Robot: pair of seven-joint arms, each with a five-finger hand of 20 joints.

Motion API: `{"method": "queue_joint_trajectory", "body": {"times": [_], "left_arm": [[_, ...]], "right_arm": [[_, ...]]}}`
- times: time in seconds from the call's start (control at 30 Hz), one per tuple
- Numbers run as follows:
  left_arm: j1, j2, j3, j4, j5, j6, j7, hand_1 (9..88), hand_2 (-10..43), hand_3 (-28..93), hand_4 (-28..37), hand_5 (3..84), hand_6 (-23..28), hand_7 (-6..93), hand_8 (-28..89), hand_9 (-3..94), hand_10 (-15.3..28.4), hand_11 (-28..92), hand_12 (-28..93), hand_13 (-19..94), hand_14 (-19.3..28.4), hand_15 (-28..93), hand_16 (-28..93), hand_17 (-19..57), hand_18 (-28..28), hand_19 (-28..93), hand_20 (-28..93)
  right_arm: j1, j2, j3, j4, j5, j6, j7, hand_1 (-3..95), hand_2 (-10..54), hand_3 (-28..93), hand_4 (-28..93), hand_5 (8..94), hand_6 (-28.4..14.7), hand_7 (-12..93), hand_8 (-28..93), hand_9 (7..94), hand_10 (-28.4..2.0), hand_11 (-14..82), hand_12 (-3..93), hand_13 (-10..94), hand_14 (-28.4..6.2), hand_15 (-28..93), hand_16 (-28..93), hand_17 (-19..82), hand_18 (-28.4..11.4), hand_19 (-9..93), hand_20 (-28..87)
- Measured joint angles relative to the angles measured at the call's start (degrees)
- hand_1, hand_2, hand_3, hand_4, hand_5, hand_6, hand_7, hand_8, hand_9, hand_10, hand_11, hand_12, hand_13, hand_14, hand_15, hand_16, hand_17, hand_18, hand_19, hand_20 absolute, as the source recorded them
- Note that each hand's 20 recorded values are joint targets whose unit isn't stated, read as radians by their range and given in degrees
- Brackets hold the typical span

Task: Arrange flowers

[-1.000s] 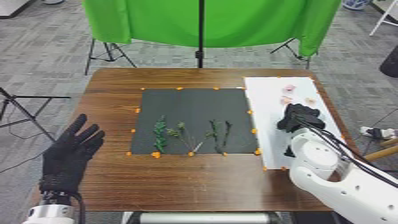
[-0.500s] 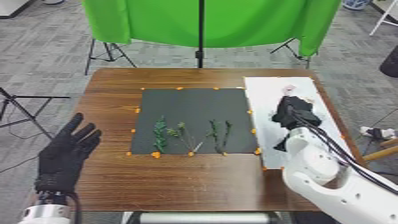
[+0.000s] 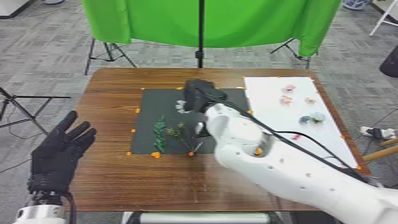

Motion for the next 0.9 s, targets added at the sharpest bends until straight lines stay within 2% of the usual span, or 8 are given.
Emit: {"method": "queue_joint_trajectory", "body": {"times": [0.23, 0.37, 0.47, 0.6, 0.77, 0.9], "left_arm": [[-2.0, 1.3, -0.14, 0.03, 0.04, 0.02, -0.83, 23.1, 6.0, 83, -27.1, 34.9, 6.4, 16.8, -11, 35.2, 19.1, 22, 13, 21, 28.1, 44, -8, -13.2, 28.3, 57, 0], [-3.5, 1.84, -0.21, 0.09, 0.13, 0.01, -1.75, 22.5, 6.9, 82, -28.2, 34.7, 6.3, 18.3, -13, 37.8, 18.7, 21, 17, 23, 28.3, 45, -6, -13.5, 28.4, 59, -4], [-4.4, 2.31, -0.24, 0.12, 0.14, 0.01, -2.03, 22.6, 7.2, 82, -27.1, 34.2, 6.6, 17.2, -13, 37.0, 18.6, 20, 16, 24, 28.0, 43, -6, -12.7, 28.4, 59, -6], [-5.3, 2.88, -0.18, 0.18, 0.08, 0.01, -2.0, 23.1, 7.4, 81, -26.2, 33.9, 6.9, 15.9, -13, 36.4, 18.8, 21, 14, 24, 28.0, 43, -6, -12.4, 28.4, 60, -7], [-6.0, 4.16, 0.7, 0.59, -0.29, 0.08, -1.2, 23.1, 8.1, 80, -26.4, 33.7, 6.9, 16.7, -13, 38.3, 18.9, 20, 17, 27, 28.4, 43, -3, -12.3, 28.4, 62, -12], [-6.8, 4.69, 1.32, 1.06, -0.58, 0.09, -0.92, 23.1, 8.2, 80, -26.4, 33.5, 7.0, 16.7, -13, 37.9, 19.1, 21, 17, 27, 28.4, 43, -2, -12.2, 28.4, 63, -14]], "right_arm": [[2.0, -10.0, -7.2, 4.2, -1.5, -0.7, -0.6, 55.0, -9.5, 67, -28, 86.1, 0.7, 21, 3, 79.5, -8.7, 50.9, 30.1, 69, -8.5, 80, 23, 25, -25.4, 82, 49], [2.2, -12.5, -9.8, 4.9, -1.6, -2.2, -0.4, 54.7, -9.5, 68, -28, 85.8, 0.6, 22, 2, 79.3, -8.9, 51.7, 29.5, 69, -8.6, 81, 23, 25, -25.3, 82, 49], [3.6, -12.8, -12.9, 5.6, -2.2, -2.7, -0.1, 53.6, -9.5, 67, -28, 84.9, 0.6, 21, 2, 78.8, -9.1, 52.1, 29.3, 69, -8.8, 81, 23, 24, -25.4, 82, 49], [4.5, -12.7, -14.3, 6.7, -3.1, -4.5, 0.4, 51.1, -9.5, 66, -28, 82.8, 0.1, 20, 2, 77.2, -9.4, 54.0, 27.7, 68, -9.1, 81, 23, 24, -25.7, 82, 49], [4.8, -12.5, -14.3, 7.8, -4.2, -6.9, 1.4, 49.2, -9.5, 65, -28, 80.9, -0.7, 19, 1, 76.3, -10.2, 55.9, 25.7, 67, -9.8, 81, 23, 24, -26.2, 83, 50], [5.1, -12.5, -14.5, 8.3, -5.2, -7.3, 2.1, 41.9, -9.5, 71, -28, 76.0, -0.8, 18, -5, 73.5, -12.0, 58.7, 21.2, 65, -11.2, 82, 22, 24, -27.4, 84, 50]]}}
